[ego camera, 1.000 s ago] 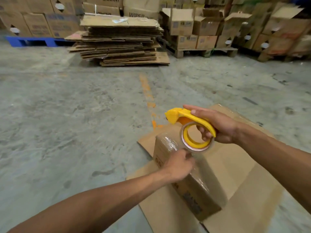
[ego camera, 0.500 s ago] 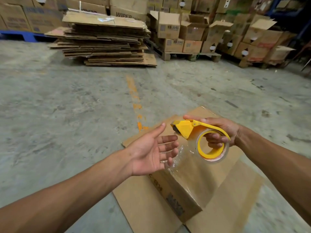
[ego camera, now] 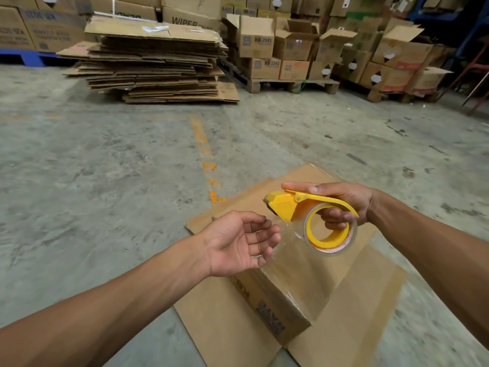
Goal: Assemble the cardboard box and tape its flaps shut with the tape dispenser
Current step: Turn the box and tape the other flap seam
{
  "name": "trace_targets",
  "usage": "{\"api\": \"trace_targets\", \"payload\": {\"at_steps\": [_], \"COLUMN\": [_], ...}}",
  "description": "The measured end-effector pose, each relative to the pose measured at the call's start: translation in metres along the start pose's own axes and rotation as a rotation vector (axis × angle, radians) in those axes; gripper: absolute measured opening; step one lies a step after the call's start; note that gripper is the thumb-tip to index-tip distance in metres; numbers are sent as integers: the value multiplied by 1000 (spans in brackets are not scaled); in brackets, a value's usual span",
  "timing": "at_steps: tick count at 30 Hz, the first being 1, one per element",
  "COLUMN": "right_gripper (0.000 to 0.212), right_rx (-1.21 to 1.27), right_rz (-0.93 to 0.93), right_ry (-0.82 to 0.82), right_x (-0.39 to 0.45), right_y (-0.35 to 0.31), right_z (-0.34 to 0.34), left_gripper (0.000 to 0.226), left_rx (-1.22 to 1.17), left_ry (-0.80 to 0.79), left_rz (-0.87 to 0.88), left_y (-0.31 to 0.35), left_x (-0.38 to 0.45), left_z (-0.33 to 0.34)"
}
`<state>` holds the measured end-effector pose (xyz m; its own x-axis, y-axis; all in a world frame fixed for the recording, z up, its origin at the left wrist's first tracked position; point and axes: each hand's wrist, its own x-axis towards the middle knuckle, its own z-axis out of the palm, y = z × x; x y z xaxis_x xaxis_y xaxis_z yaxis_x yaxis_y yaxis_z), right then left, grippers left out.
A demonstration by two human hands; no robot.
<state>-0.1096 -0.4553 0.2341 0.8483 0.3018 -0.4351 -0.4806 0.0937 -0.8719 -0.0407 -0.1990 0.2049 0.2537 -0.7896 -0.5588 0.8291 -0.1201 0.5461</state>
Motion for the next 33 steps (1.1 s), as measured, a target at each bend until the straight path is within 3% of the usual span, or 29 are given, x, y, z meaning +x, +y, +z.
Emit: {"api": "trace_targets", "payload": {"at_steps": [6,11,16,20,27,33], "right_gripper": [67,66,80,52,44,44], "right_rx": [-54,-169,-195,-237,-238,-218], "right_rz": [35,112,172,175,48,-15], "right_ry": [9,-12,82,186,356,477], "right_x": [-4,-9,-30,-25,8,30], "right_y": [-2,-4,-7,6,33,47], "right_z": [3,15,12,27,65,82], "left_gripper": [18,15,15,16,10,12], "left_rx": [105,256,398,593,991,1267], "left_ry": [26,21,151,206,387,402], "left_rz": [1,-3,30,-6,300,230], "left_y": [0,0,24,49,79,86], "left_x": [7,13,10,20,61,79], "left_z": [-6,-21,-67,-92,-94,-105]}}
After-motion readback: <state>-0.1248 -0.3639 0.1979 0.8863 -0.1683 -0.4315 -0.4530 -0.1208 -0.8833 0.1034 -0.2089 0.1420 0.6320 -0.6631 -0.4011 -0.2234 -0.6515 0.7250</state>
